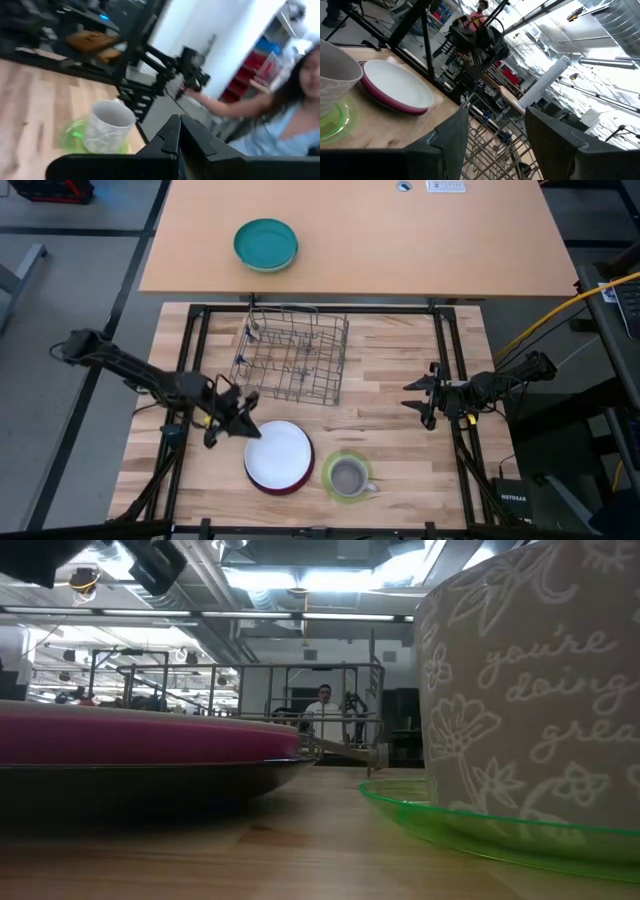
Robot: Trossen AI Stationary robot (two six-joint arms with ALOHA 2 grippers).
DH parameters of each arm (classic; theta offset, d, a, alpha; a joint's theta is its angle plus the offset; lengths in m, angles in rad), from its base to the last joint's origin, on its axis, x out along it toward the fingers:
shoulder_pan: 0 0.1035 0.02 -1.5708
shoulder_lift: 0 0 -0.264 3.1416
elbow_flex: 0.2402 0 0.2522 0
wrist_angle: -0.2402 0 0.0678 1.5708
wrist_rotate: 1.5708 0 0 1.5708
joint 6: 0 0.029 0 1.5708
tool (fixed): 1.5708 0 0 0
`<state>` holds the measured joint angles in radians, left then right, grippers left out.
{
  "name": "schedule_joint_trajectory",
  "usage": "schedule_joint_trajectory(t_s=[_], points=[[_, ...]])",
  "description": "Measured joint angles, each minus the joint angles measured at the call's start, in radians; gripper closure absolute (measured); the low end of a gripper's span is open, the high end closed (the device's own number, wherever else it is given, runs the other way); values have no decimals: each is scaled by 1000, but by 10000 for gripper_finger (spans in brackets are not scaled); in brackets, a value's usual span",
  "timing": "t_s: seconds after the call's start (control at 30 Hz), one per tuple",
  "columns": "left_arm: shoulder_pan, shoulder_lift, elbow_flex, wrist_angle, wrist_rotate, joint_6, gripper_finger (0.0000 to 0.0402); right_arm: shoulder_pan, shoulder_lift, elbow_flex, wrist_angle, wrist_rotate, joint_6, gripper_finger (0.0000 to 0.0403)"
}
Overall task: Sort dishes
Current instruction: Put the white plate in the dish rack
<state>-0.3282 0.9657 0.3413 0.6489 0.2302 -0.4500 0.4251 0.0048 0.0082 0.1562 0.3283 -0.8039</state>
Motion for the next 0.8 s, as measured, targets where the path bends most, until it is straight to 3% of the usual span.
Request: schedule_joint_trajectory(t_s=[0.13,0.5,0.67,0.8], points=[[-48,101,50,-11,0,33,400,0,0,0,-1,0,0,205],[-82,367,217,-68,-9,-75,400,0,0,0,0,0,0,205],[-96,446,292,-205,-8,-67,400,0,0,0,0,0,0,205],[-95,470,297,-192,-11,-42,400,0,0,0,0,0,0,205]])
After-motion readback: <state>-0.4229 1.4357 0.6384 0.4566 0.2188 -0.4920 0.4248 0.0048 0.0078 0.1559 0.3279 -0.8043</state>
